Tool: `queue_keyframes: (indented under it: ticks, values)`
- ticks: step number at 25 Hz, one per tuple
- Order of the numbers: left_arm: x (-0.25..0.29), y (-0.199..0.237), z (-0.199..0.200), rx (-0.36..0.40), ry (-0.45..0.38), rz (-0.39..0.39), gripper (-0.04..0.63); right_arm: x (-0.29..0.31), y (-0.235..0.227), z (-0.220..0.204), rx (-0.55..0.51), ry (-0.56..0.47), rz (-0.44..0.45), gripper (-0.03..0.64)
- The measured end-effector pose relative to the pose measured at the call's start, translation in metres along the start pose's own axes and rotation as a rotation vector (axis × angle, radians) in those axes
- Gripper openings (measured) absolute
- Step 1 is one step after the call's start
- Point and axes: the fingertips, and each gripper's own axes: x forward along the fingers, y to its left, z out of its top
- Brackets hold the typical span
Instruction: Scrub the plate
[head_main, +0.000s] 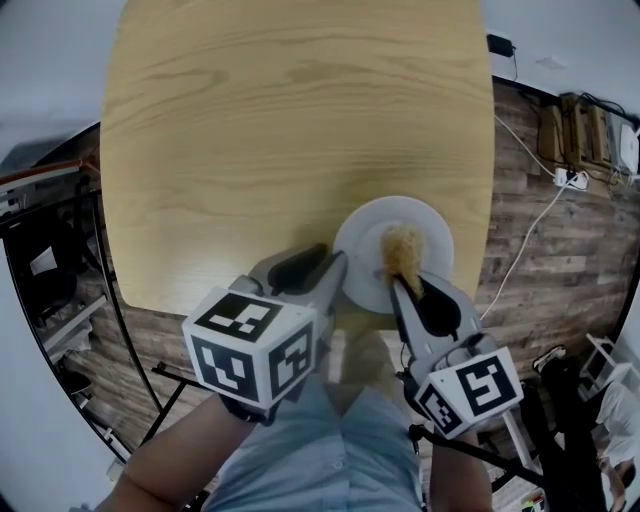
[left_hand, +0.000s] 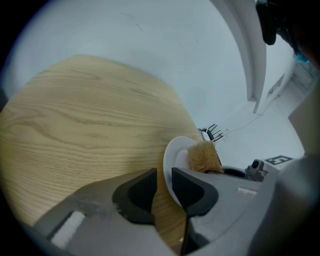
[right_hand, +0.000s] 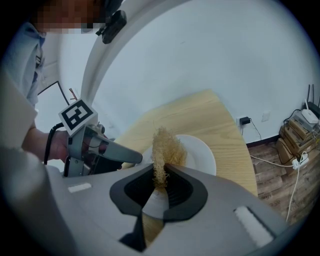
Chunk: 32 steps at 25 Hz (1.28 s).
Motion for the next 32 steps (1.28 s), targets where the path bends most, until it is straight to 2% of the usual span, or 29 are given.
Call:
queue_keyframes:
  ticks: [3, 7, 12, 18, 26, 28, 32]
  values:
    - [0.001, -0.003, -0.001, -0.009, 0.018, 0.016, 0.118, 0.000, -0.001, -0.001, 0.005, 0.011, 0.009, 0.049]
    - [0.002, -0.002, -0.001, -0.071, 0.032, 0.003, 0.119, 0.001, -0.001, -0.002, 0.003, 0.019, 0.013, 0.049]
    - [0.003, -0.004, 0.000, -0.103, 0.042, -0.013, 0.120, 0.003, 0.000, -0.001, 0.001, 0.021, 0.009, 0.049]
    - [0.011, -0.016, -0.003, -0.147, 0.066, -0.082, 0.124, 0.005, -0.002, -0.003, 0.022, 0.030, 0.020, 0.049]
    - [0.009, -0.010, 0.000, -0.177, 0.029, -0.094, 0.115, 0.005, 0.000, -0.001, 0.032, 0.031, 0.034, 0.049]
    - [0.010, -0.010, 0.000, -0.186, 0.027, -0.095, 0.075, 0.004, -0.001, 0.000, 0.032, 0.032, 0.040, 0.049]
    - [0.011, -0.011, 0.003, -0.192, 0.020, -0.118, 0.071, 0.004, -0.002, 0.001, 0.038, 0.030, 0.048, 0.049]
